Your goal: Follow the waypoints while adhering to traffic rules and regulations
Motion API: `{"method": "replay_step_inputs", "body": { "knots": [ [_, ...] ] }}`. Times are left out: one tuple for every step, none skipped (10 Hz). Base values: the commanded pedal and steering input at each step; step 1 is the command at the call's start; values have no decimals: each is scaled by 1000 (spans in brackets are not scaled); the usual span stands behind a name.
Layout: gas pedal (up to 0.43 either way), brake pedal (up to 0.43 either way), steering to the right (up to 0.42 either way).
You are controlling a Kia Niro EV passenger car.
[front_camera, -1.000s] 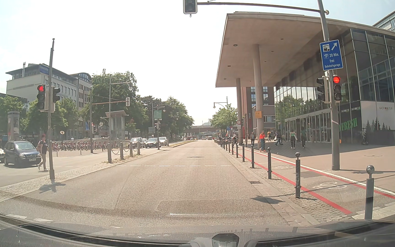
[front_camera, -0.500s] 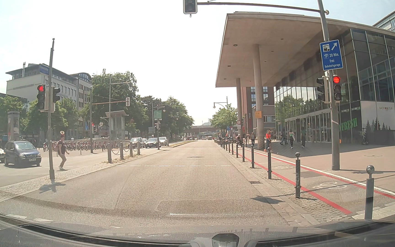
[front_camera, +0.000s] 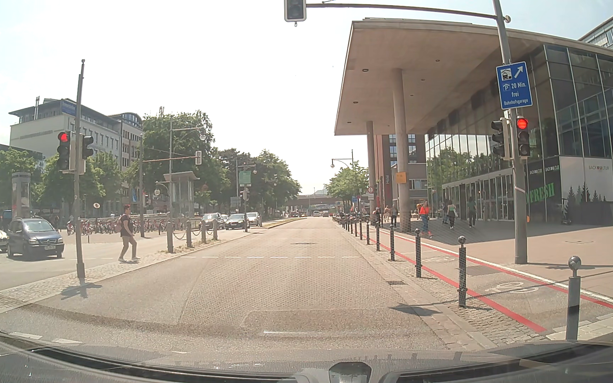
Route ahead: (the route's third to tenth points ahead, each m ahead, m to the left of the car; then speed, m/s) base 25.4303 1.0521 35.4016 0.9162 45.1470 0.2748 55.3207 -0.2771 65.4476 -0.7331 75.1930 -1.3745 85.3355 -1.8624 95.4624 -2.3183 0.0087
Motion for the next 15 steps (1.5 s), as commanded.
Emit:
{"method": "replay_step_inputs", "body": {
  "knots": [
    [0,250,-13],
    [0,250,-12],
    [0,250,-12],
    [0,250,-12],
    [0,250,-12],
    [0,250,-12],
    [0,250,-12],
    [0,250,-12],
    [0,250,-12],
    [0,250,-12],
    [0,250,-12],
    [0,250,-12],
    [0,250,-11],
    [0,250,-10],
    [0,250,-9]
  ]
}}
